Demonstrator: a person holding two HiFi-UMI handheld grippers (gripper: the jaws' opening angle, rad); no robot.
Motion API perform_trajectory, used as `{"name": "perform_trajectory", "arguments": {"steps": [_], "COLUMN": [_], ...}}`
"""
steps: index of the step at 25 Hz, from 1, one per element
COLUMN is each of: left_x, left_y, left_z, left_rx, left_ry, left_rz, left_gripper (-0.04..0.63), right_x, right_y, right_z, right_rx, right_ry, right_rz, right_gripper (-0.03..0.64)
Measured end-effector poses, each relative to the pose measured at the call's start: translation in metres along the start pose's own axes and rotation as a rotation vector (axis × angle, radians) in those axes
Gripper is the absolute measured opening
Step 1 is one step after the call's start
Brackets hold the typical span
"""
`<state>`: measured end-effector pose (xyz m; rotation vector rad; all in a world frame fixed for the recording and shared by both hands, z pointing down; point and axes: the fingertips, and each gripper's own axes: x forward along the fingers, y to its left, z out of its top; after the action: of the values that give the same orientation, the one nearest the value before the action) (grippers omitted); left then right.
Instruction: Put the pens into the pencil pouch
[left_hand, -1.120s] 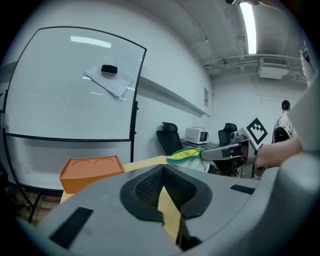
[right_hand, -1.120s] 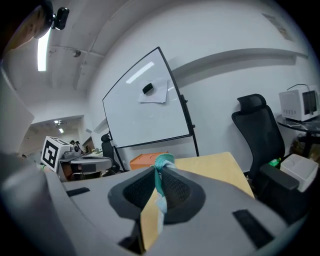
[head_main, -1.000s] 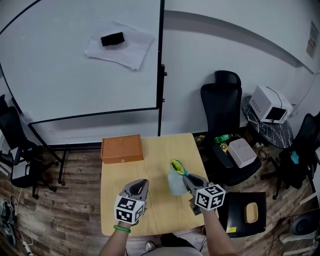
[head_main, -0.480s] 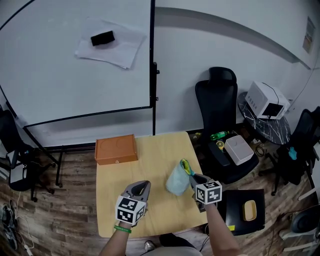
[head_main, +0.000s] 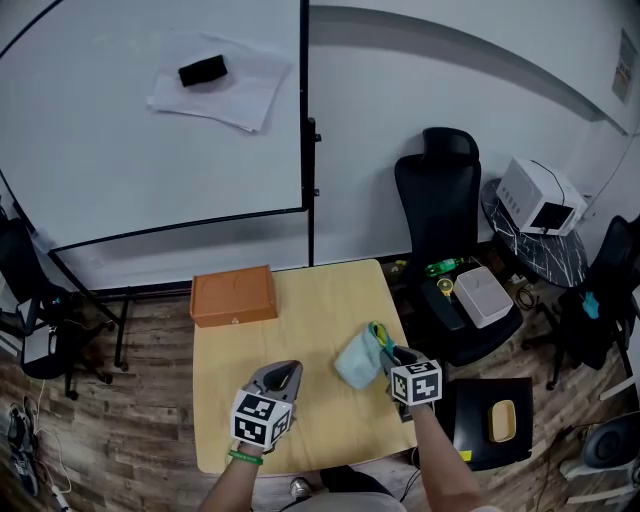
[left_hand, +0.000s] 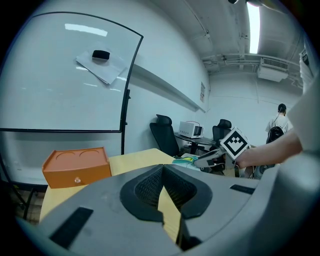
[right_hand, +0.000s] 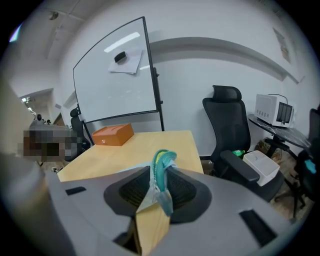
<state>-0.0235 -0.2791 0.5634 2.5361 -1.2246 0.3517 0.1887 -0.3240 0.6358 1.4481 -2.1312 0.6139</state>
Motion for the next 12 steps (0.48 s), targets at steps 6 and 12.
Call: {"name": "perform_trajectory", "arguments": {"steps": [6, 12], "left_x": [-0.004, -0.016], "left_y": [-0.001, 0.003], "left_z": [0.013, 0.034], "left_rx": [0.010, 0.011], "left_ry": [-0.031, -0.095], "left_rz": [-0.002, 0.010], "left_gripper": [0.012, 0.012], "right_x": [-0.010, -0.033], "right_y": [-0.001, 0.011], "right_z": [0.008, 0.045], "right_rx": [-0.060, -0.088], "right_ry": [-0.017, -0.132], "right_rz": [-0.043, -0.038], "right_gripper": [0.167, 0.156]}}
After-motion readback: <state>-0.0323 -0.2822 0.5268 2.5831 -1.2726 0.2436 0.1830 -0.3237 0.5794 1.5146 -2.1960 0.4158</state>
